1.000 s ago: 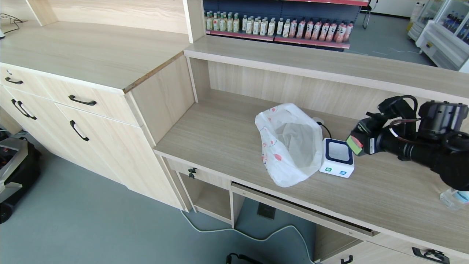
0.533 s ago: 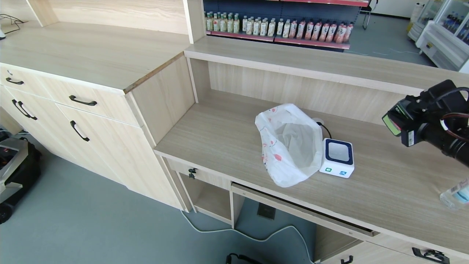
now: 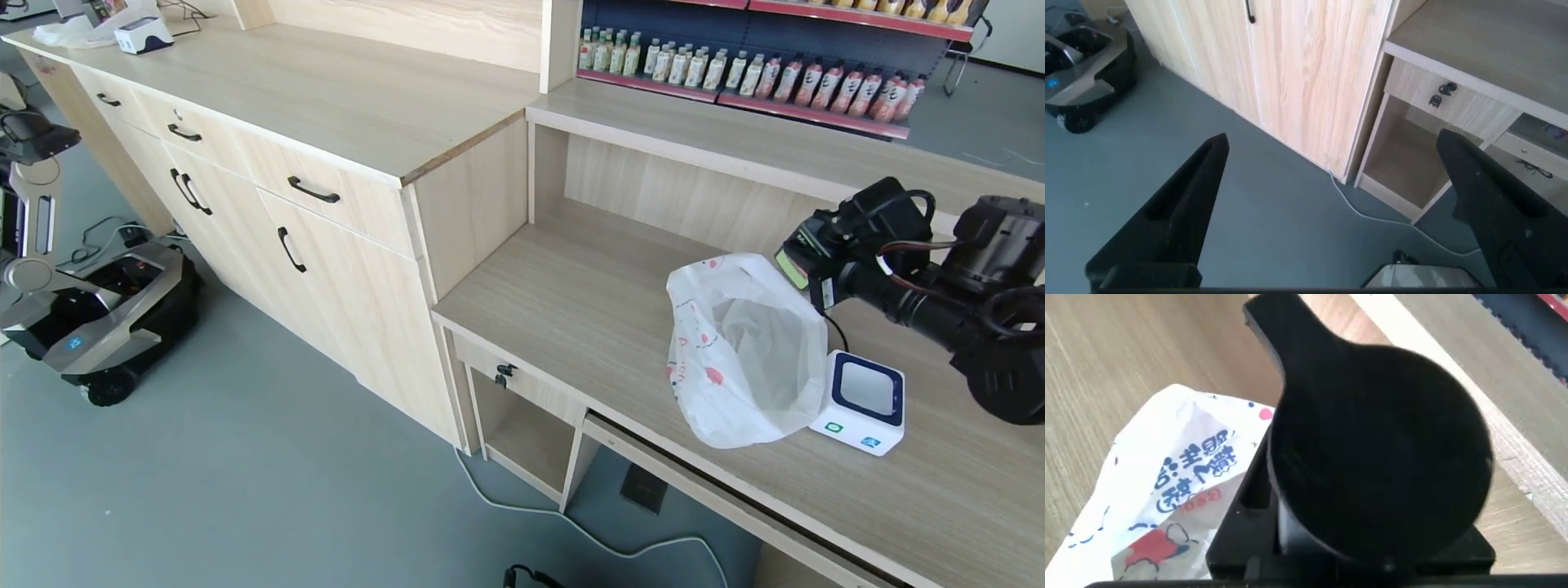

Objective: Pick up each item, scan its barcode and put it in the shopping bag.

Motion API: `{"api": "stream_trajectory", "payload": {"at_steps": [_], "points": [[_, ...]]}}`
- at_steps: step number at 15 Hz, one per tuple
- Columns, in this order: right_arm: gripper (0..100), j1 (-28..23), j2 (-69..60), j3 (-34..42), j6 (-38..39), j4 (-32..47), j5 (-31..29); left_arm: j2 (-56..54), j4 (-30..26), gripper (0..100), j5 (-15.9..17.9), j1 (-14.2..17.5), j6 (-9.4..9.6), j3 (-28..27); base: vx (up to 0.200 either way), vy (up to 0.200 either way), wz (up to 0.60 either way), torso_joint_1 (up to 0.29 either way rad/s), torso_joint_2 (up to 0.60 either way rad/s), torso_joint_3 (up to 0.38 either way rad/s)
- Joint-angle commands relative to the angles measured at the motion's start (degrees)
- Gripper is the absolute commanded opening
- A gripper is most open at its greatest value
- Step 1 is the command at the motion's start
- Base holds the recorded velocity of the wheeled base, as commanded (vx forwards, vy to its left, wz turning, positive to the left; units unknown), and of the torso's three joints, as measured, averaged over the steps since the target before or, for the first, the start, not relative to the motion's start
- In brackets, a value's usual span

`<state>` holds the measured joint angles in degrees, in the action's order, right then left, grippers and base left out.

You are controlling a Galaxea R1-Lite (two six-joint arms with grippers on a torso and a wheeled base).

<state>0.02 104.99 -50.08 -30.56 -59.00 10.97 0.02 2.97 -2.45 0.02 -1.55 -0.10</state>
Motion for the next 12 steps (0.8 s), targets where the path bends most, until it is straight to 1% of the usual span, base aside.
{"api": "stream_trajectory", "payload": {"at_steps": [1,3,5,8,12], "points": [[0,2.00,7.95,-1.51,3.67,0.38,0.10,-0.02,0.01,100,-0.01,0.06,-0.03,0.01,0.000,0.000,0.00,0.000,0.00,0.000],[0,2.26,10.15,-1.69,6.22,0.38,0.01,-0.02,0.01,100,-0.01,0.06,-0.03,0.01,0.000,0.000,0.00,0.000,0.00,0.000],[0,1.82,11.21,-1.16,6.39,0.38,-0.07,-0.02,0.01,100,-0.01,0.06,-0.03,0.01,0.000,0.000,0.00,0.000,0.00,0.000],[0,1.29,11.82,2.44,7.62,1.79,-0.16,-0.02,0.01,100,-0.01,0.06,-0.03,0.01,0.000,0.000,0.00,0.000,0.00,0.000],[0,1.65,13.58,2.71,8.59,2.49,-0.07,-0.02,0.01,100,-0.01,0.06,-0.03,0.01,0.000,0.000,0.00,0.000,0.00,0.000]]}}
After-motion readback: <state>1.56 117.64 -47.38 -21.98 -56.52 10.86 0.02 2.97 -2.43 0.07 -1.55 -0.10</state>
